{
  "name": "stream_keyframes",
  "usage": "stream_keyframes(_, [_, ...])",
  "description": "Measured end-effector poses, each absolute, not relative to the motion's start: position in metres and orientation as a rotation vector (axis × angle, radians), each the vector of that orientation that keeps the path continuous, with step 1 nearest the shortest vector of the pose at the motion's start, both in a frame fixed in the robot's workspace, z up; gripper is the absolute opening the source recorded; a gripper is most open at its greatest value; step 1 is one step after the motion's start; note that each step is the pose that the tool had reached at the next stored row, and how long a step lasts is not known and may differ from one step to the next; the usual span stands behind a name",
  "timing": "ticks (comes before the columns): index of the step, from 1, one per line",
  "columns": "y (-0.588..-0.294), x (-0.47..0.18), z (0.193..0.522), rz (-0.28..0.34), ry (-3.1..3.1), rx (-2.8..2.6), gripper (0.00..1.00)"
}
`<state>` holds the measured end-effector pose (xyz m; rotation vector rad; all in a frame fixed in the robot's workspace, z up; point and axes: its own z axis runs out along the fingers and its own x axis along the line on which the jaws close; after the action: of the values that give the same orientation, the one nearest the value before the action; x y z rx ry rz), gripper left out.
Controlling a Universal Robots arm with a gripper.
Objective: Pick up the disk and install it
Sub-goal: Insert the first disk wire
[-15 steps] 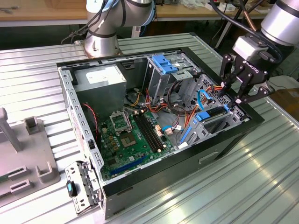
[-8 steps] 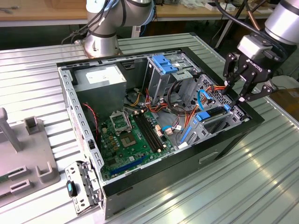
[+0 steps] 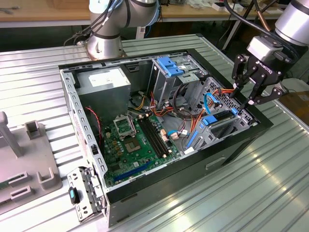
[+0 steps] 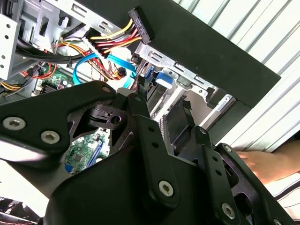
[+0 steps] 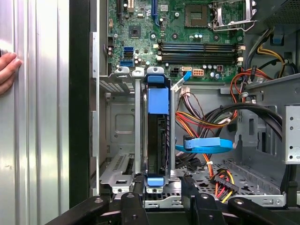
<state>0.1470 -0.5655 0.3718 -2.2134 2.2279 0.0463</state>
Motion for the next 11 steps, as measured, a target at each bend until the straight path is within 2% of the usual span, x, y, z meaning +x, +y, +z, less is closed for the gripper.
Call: stream_keyframes(11, [-0.5648,0.1487,0.3717,0.046,2.227,-2.214,0.44])
